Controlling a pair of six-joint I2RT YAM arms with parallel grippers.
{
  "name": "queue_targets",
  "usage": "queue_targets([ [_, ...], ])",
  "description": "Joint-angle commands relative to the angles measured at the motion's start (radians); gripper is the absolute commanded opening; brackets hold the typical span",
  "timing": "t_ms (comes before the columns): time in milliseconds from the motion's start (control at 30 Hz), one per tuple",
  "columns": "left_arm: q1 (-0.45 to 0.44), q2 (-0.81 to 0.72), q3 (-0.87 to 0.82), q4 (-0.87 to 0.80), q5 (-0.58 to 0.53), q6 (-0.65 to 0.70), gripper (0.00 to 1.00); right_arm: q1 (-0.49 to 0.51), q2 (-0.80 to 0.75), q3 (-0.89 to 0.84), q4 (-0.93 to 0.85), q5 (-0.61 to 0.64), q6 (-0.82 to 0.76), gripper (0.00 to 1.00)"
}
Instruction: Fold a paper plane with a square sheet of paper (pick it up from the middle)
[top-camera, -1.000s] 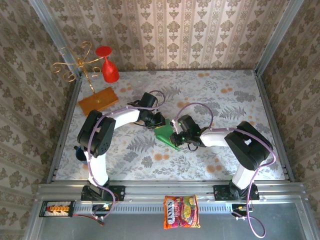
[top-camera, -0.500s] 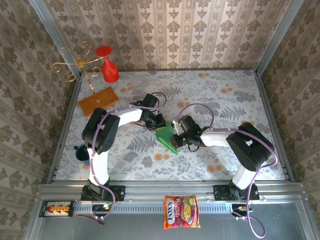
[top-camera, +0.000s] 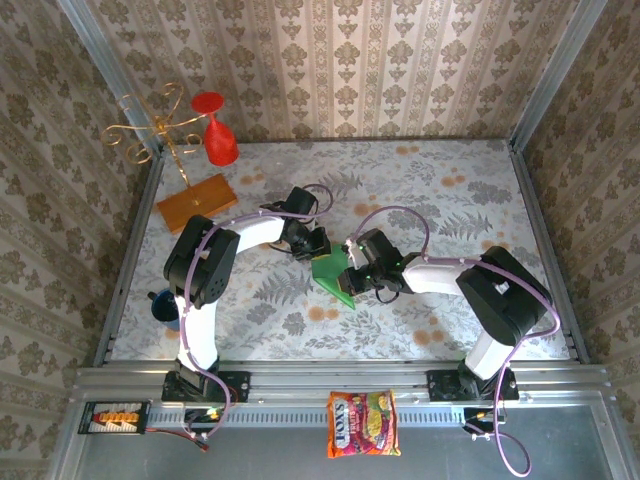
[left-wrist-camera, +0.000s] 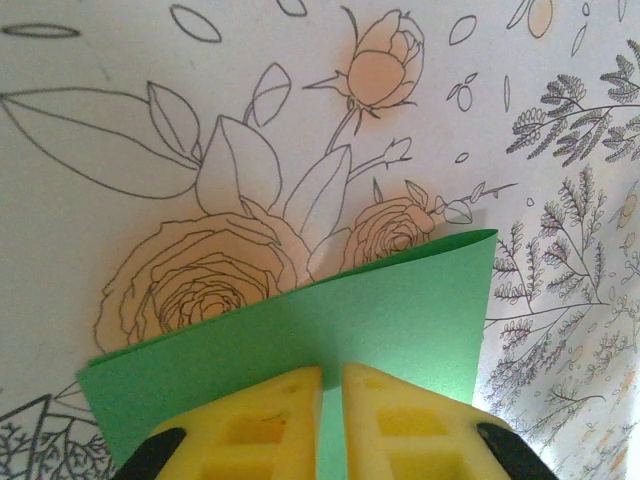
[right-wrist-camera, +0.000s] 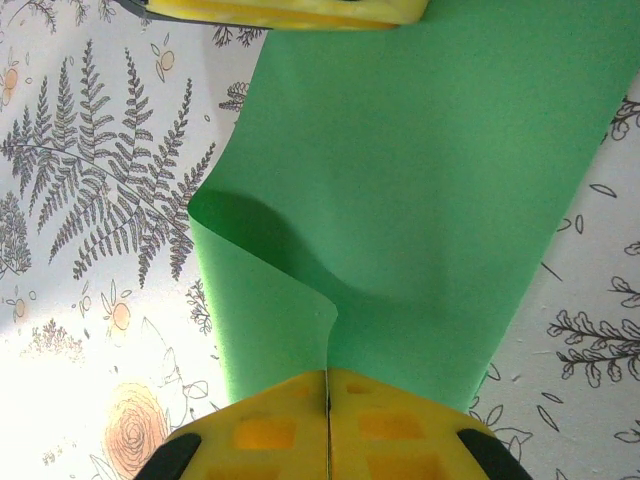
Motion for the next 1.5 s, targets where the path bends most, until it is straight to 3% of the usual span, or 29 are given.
queue_targets([
  [0,-0.007,0.028,0.012,-0.053,-0.026,0.012,0.14,-0.003,-0.013,-0.006,-0.016,-0.007,0.016,0.08],
  [1267,-0.004,0.002,0.027,-0.018,0.01,0.003,0.14,-0.004,0.069,0.018,-0.05,0.067,0.008,0.08],
  [1367,0.002,-0.035,0.059,-0.018,-0.016,-0.011,0.14,-0.005,0.088,0.031,-0.053,0.075,0.024,0.08],
  [1467,0.018,-0.118,0.032,-0.005,-0.121,-0.066,0.16,-0.004,0.11,0.06,-0.074,0.093,0.056,0.08],
])
